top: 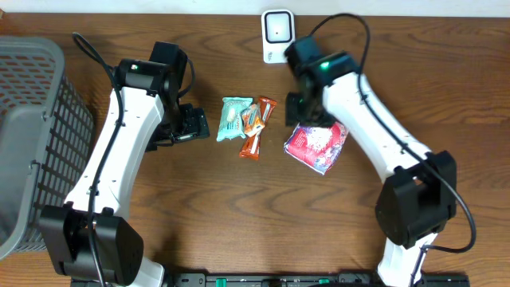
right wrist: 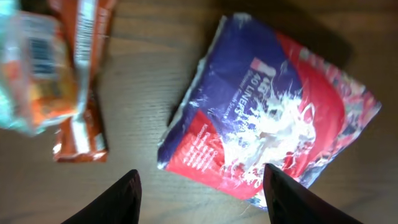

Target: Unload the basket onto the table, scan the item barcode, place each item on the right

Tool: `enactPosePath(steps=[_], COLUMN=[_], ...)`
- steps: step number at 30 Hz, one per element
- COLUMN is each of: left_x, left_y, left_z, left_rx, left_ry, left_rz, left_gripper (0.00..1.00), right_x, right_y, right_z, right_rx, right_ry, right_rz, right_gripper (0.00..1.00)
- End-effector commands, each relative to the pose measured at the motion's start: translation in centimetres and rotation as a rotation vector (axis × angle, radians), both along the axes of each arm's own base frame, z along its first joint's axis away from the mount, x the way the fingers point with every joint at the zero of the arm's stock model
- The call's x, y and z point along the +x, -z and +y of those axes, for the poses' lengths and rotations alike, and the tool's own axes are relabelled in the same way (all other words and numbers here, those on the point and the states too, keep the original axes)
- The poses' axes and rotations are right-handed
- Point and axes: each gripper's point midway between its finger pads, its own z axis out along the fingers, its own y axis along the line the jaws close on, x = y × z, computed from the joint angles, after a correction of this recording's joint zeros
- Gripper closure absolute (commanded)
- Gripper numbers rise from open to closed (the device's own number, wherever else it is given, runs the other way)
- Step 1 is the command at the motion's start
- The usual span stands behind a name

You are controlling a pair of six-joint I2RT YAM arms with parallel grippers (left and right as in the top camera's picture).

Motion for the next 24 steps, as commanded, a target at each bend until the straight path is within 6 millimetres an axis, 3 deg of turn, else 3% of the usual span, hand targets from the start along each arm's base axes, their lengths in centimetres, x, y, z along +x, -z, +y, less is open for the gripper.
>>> enactPosePath(steps=[1, 6, 15, 17, 18, 21, 22, 24], left_x=[0.0, 0.0, 0.0, 0.0, 0.0, 0.0, 0.0, 0.0], left_y=[0.2, 0.2, 0.2, 0.2, 0.2, 0.2, 0.2, 0.2], left_z=[0.4, 0.4, 0.4, 0.4, 0.4, 0.4, 0.4, 0.4], left_rx=[0.018, 0.018, 0.018, 0.018, 0.018, 0.018, 0.018, 0.018], left_ry=[-0.004, -0.004, -0.004, -0.004, -0.004, -0.004, -0.004, -0.004], left_rz=[0.009, 0.009, 0.009, 0.009, 0.009, 0.009, 0.009, 0.009], left_gripper=[0.02, 0.02, 0.02, 0.02, 0.02, 0.02, 0.02, 0.02], right_x=[-0.1, -0.9, -2.3, -2.7, -2.8, -2.9, -2.8, -2.5], right_y=[1.1, 3.8, 8.6, 8.8, 8.8, 8.3, 8.0, 6.8], right_z=[-1.3, -1.1, 0.8, 0.6, 0.5, 0.2, 0.1, 0.2], right_rx=[-0.102, -0.188, -0.147, -0.157, -0.161, -0.171, -0.172, -0.161], right_ry=[0.087, 0.151, 0.100, 0.098, 0.097, 0.098, 0.091, 0.067], right_rz=[-0.052, -0.117, -0.155, -0.141, -0.136, -0.125, -0.119, -0.095], right_gripper=[0.41, 0.40, 0.38, 0.50, 0.64, 0.94, 0.99, 0.99])
